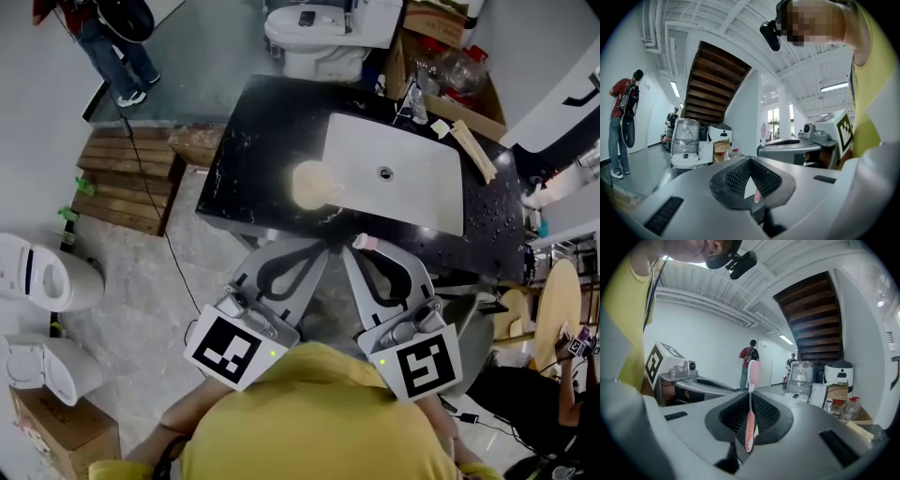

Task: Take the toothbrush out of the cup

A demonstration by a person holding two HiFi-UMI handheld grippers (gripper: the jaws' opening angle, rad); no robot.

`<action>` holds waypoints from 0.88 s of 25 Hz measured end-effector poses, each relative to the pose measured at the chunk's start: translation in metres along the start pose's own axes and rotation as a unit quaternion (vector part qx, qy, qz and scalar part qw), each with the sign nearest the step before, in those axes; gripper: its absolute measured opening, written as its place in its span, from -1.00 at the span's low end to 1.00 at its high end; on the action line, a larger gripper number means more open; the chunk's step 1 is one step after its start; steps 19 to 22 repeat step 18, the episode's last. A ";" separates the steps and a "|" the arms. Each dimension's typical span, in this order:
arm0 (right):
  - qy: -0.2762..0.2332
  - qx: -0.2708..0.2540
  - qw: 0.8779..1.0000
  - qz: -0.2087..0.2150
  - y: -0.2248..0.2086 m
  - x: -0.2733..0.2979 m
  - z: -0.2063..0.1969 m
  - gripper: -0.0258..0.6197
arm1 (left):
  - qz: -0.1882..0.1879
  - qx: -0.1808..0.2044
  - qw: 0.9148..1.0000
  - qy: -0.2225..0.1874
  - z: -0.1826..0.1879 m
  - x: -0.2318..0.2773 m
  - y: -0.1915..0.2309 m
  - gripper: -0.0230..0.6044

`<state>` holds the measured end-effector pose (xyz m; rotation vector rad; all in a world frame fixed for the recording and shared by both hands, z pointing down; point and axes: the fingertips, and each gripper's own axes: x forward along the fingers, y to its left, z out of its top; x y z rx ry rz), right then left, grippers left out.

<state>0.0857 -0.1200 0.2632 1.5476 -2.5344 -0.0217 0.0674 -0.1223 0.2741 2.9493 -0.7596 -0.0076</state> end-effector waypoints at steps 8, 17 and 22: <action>-0.015 0.004 1.000 0.019 -0.006 -0.002 0.000 -0.82 | 0.011 0.001 1.000 0.012 -0.003 0.006 -0.003 -0.89; -0.025 0.002 0.999 0.043 -0.005 -0.008 -0.003 -0.82 | 0.032 0.004 0.999 0.013 -0.008 0.007 -0.009 -0.89; -0.026 0.002 0.999 0.046 -0.005 -0.008 -0.004 -0.82 | 0.034 0.003 0.999 0.013 -0.009 0.008 -0.010 -0.89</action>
